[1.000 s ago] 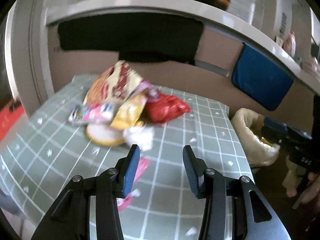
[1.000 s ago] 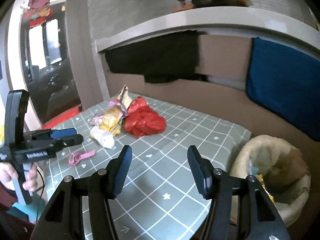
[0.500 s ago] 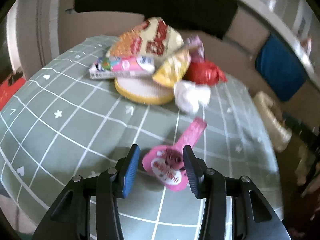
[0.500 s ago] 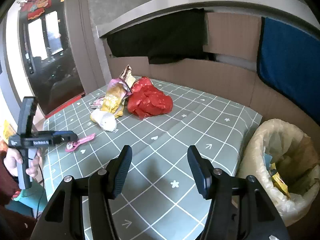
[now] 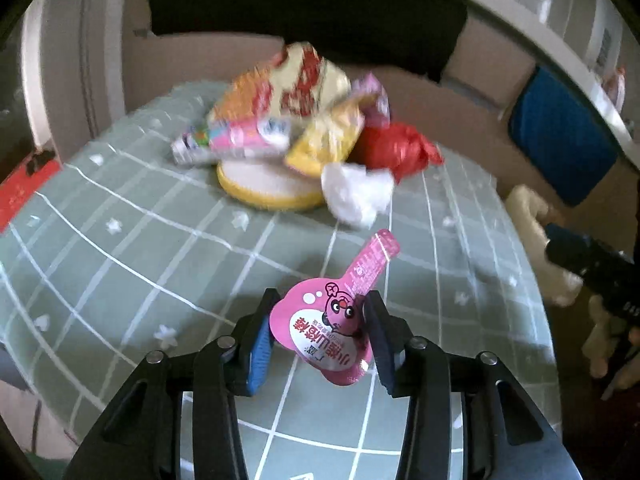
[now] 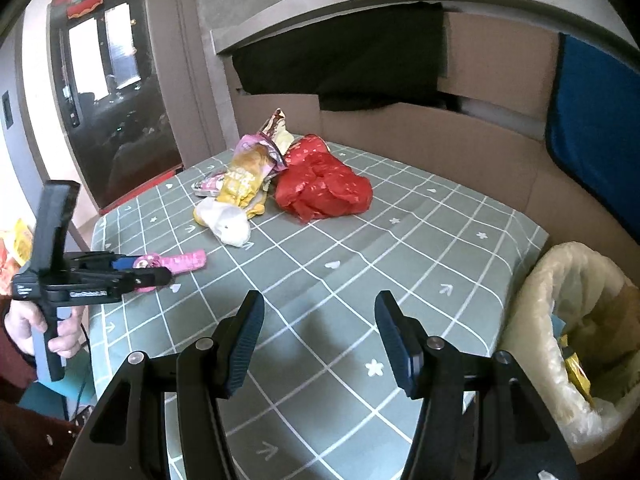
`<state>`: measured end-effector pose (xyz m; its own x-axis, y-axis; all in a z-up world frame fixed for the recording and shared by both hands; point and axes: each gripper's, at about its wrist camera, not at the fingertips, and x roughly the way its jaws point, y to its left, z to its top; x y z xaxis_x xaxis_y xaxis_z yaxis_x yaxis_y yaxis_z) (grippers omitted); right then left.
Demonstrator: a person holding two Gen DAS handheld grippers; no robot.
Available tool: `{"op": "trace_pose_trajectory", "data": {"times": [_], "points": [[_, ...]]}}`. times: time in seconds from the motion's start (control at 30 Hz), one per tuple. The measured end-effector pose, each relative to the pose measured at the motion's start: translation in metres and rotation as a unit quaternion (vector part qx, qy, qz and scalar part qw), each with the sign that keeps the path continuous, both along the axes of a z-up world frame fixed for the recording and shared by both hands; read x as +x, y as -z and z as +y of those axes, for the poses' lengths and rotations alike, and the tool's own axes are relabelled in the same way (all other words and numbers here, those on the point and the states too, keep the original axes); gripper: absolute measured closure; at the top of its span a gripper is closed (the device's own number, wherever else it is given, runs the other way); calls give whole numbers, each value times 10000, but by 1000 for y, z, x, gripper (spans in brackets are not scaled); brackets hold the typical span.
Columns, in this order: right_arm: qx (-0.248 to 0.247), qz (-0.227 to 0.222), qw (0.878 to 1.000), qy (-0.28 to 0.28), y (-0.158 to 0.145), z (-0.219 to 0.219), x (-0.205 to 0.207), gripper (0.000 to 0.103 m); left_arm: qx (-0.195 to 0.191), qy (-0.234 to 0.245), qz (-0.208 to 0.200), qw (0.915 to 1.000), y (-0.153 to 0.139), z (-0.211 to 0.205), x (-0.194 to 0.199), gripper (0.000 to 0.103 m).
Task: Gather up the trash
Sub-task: 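Grasp the white tissue with the right tool while the left tool holds the candy stick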
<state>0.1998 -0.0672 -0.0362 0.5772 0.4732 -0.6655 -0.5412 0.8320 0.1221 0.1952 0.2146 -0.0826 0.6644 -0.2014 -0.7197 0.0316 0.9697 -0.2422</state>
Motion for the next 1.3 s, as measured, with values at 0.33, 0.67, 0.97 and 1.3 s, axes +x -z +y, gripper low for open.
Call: {"op": "trace_pose_trajectory", "data": {"times": [0.33, 0.67, 0.97, 1.3], "points": [[111, 162, 9958, -894, 0, 84, 43, 52, 101, -1303, -825, 9880, -36, 31, -15, 59], [-33, 597, 9926, -1055, 36, 156, 88, 57, -14, -1502, -844, 9850, -29, 52, -24, 59], [-175, 871, 9890, -1180, 48, 163, 93, 83, -211, -1476, -626, 9868, -17, 49, -21, 59], [91, 282, 9972, -690, -10, 84, 63, 83, -252, -976, -667, 9927, -29, 4, -14, 59]]}}
